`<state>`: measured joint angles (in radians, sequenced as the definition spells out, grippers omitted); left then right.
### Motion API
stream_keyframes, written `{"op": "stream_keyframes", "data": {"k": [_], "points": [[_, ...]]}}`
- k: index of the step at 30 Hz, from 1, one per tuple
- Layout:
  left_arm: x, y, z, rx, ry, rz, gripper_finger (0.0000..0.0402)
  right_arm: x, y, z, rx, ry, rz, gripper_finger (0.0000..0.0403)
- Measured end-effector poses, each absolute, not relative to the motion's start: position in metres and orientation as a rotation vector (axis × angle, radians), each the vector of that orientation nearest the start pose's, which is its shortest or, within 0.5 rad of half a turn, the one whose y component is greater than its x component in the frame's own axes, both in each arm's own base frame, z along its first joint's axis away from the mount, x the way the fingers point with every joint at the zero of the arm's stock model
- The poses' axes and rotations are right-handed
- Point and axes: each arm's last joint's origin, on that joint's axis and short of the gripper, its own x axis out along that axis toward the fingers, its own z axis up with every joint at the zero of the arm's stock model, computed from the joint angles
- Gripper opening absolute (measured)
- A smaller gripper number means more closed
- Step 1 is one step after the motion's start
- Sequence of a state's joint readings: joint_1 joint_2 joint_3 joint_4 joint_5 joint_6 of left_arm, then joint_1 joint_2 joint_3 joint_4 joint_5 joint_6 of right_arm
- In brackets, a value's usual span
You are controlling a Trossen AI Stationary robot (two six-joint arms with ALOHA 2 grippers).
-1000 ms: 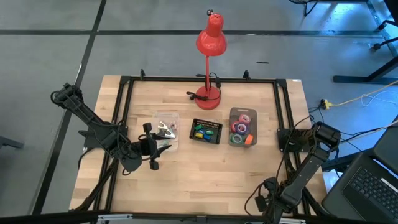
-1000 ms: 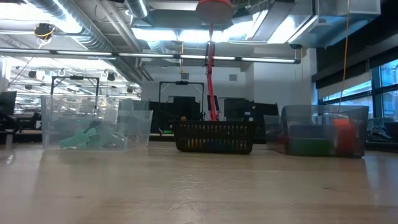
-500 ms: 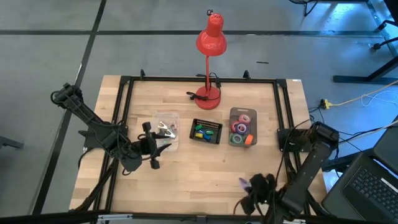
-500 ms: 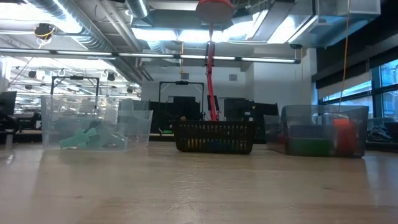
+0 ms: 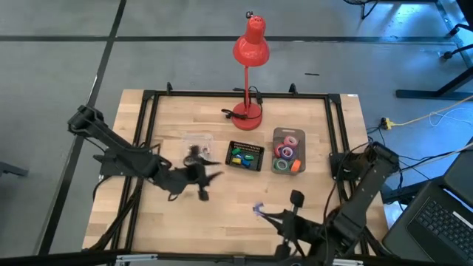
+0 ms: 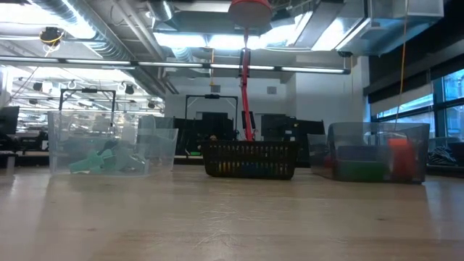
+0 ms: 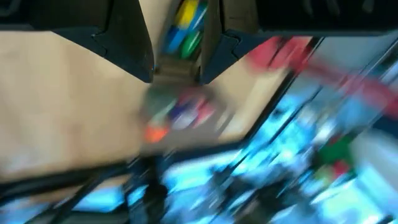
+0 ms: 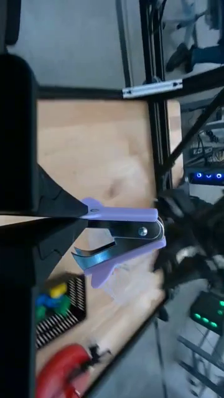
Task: Pick and place Stapler, Stapler remover, tape
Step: Put the purple staple remover into the transparent bin
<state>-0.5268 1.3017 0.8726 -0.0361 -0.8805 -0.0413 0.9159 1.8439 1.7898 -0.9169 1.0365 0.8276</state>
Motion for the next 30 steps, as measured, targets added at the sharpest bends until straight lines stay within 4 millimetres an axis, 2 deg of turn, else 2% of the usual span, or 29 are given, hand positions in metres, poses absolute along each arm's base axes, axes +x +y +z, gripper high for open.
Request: {"op": "stream_keyframes", "data": {"k": [5, 13, 20, 26, 30], "points": [[0.280, -0.125, 0.279, 0.300, 0.155, 0.074, 0.0125, 0.268, 0.280, 0.344, -0.062, 0.448, -0.319, 0.0000], [0.306, -0.118, 0.285, 0.252, -0.133, -0.232, 0.0125, 0.287, 0.271, 0.350, -0.093, 0.446, -0.291, 0.0000], [0.313, -0.112, 0.280, 0.202, -0.144, -0.327, 0.0125, 0.306, 0.255, 0.352, -0.121, 0.476, -0.267, 0.0000], [0.313, -0.113, 0.280, 0.200, -0.140, -0.306, 0.0124, 0.317, 0.244, 0.351, -0.092, 0.509, -0.239, 0.0000], [0.313, -0.113, 0.279, 0.202, -0.125, -0.286, 0.0091, 0.317, 0.244, 0.351, -0.094, 0.509, -0.240, 0.0000]]}}
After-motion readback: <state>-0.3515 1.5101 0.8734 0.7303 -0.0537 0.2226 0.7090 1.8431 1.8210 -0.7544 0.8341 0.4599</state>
